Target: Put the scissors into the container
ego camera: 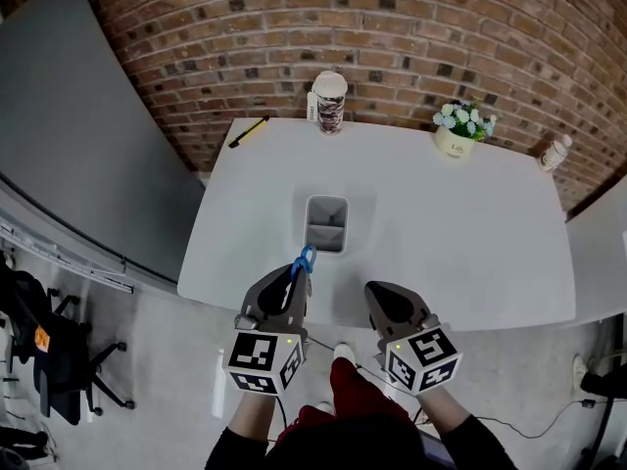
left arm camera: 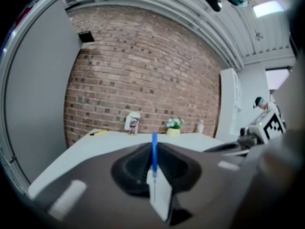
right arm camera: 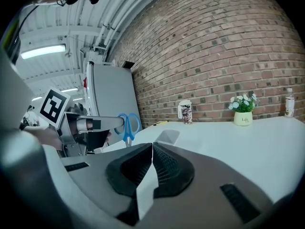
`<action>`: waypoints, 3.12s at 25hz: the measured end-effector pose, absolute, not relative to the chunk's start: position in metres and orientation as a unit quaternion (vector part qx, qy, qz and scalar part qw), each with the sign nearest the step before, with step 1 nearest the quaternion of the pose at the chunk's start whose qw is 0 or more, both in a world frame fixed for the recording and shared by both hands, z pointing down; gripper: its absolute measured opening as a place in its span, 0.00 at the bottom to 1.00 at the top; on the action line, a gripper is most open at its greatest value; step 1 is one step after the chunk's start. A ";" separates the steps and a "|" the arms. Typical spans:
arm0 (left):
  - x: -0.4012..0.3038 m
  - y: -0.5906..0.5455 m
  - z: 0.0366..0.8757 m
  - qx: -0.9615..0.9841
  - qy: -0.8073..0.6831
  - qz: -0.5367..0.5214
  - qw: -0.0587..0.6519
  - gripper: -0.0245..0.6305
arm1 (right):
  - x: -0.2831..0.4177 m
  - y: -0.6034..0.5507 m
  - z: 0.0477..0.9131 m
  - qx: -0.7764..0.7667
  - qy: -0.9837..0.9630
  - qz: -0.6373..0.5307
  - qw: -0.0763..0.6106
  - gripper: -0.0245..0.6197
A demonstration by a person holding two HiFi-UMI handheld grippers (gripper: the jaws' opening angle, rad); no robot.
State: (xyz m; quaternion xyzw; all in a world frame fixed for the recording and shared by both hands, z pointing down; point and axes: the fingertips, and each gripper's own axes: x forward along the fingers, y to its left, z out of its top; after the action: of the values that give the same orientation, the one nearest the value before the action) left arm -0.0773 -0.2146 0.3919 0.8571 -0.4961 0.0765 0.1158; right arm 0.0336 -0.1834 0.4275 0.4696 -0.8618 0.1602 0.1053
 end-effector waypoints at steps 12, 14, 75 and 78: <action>-0.053 -0.289 0.372 0.860 -0.495 0.062 0.105 0.08 | 0.057 -0.243 0.425 0.473 -0.859 0.166 0.102 0.05; -0.049 -0.298 0.370 0.861 -0.494 0.063 0.104 0.08 | 0.059 -0.251 0.424 0.472 -0.860 0.166 0.101 0.05; -0.049 -0.353 0.459 0.830 -0.513 0.121 0.181 0.10 | 0.069 -0.289 0.474 0.454 -0.853 0.211 0.147 0.05; -0.051 -0.353 0.460 0.827 -0.520 0.123 0.178 0.11 | 0.069 -0.287 0.474 0.452 -0.854 0.211 0.147 0.05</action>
State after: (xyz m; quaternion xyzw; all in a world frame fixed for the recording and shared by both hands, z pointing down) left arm -0.0510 -0.3531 0.4602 0.8265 -0.5196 0.1227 0.1782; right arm 0.0691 -0.2873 0.4744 0.4522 -0.8539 0.2113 0.1474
